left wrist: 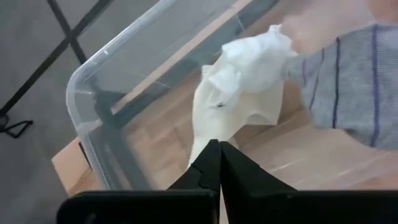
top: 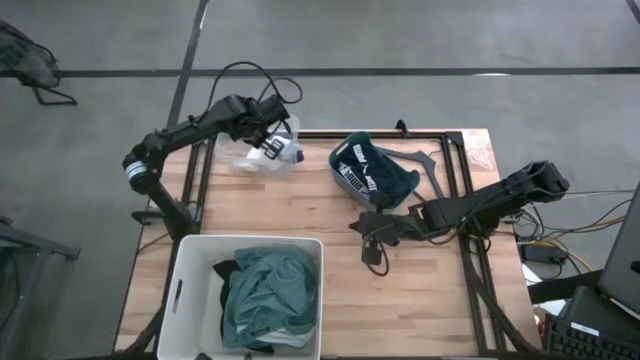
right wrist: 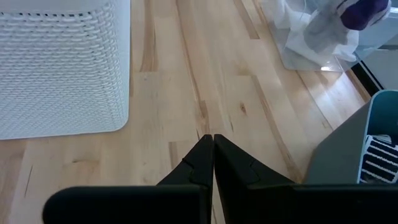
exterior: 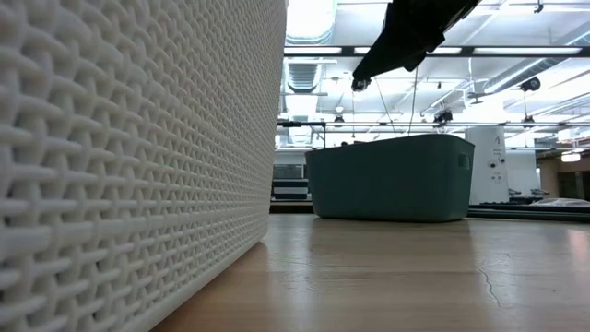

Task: Pick & Place Cloths
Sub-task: Put the gray sock into the transparent bin

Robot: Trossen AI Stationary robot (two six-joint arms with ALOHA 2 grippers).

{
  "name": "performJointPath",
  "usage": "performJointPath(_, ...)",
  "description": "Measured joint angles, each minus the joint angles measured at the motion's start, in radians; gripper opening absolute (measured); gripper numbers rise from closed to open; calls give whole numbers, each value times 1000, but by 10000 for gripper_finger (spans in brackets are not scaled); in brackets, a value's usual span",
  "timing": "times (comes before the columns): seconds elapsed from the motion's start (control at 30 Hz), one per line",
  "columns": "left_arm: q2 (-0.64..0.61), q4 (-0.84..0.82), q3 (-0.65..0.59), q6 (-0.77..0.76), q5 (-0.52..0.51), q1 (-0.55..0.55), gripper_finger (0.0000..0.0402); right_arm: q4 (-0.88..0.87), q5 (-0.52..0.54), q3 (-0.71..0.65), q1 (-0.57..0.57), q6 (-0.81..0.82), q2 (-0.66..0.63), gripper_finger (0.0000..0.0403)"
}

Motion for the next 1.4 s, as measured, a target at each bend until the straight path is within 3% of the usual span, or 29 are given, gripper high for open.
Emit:
performJointPath(0.13, 0, 16, 2, 25, 41, 3, 10, 0, 0, 0, 0, 0, 0, 8)
performJointPath(0.5, 0, 301, 3, 105, 293, -114, 60, 0, 0, 0, 0, 0, 0, 8)
performJointPath(0.87, 37, 341, -39, 138, 244, -161, 198, 6, 0, 0, 0, 7, 0, 8)
performJointPath(1.0, 64, 335, -65, 148, 210, -162, 228, 8, 0, -2, 0, 9, 0, 8)
performJointPath(1.2, 81, 336, -69, 156, 196, -161, 225, 9, -1, -3, 0, 8, 0, 8)
performJointPath(1.4, 96, 320, -71, 154, 152, -152, 160, 20, -2, -4, 0, 5, 0, 8)
